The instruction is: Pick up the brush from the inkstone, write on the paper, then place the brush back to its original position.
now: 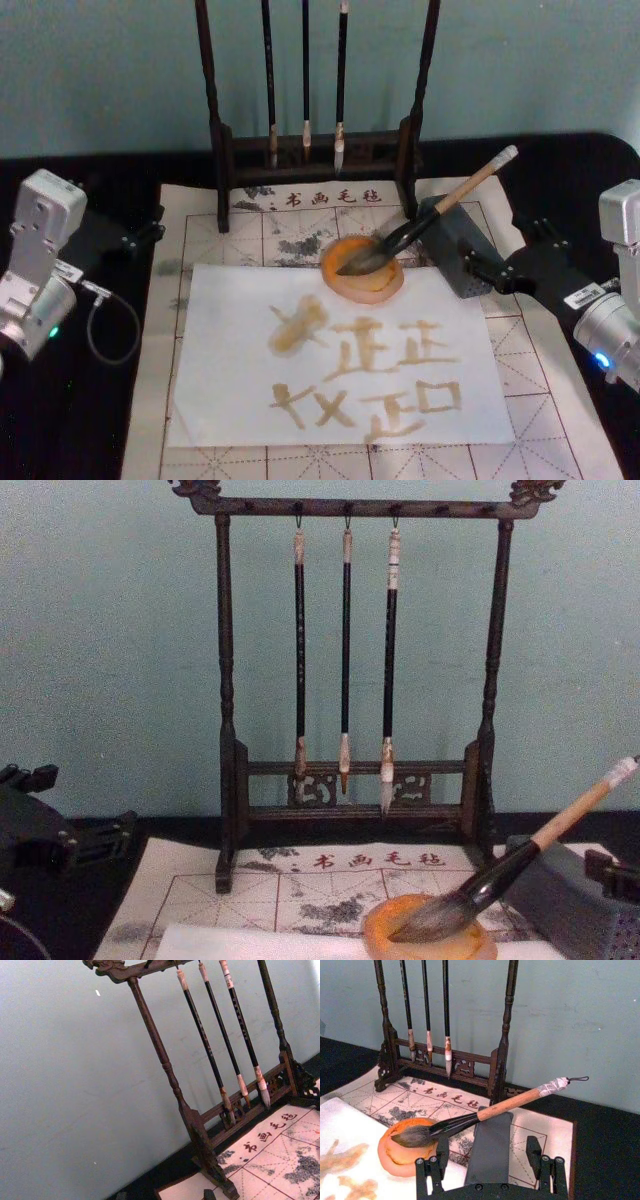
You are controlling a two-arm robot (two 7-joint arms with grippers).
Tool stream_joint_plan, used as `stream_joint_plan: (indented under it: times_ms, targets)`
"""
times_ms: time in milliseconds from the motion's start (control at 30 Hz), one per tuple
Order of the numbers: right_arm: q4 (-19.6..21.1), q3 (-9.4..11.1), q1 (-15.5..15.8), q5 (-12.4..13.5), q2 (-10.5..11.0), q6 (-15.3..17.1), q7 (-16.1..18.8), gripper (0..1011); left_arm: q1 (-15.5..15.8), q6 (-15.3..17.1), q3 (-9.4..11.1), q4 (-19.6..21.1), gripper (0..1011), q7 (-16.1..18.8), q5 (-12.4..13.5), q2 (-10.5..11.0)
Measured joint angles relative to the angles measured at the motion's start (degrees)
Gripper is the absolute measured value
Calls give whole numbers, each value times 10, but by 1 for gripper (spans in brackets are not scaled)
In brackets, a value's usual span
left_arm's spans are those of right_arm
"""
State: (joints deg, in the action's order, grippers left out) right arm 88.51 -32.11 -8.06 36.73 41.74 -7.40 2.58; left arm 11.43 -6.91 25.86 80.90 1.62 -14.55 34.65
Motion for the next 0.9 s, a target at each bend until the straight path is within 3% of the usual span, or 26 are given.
stream_joint_plan:
  times_ms: [900]
  targets:
    - [1,0,0,2,1,0,1,1000,0,0,0,0,1001,0,0,0]
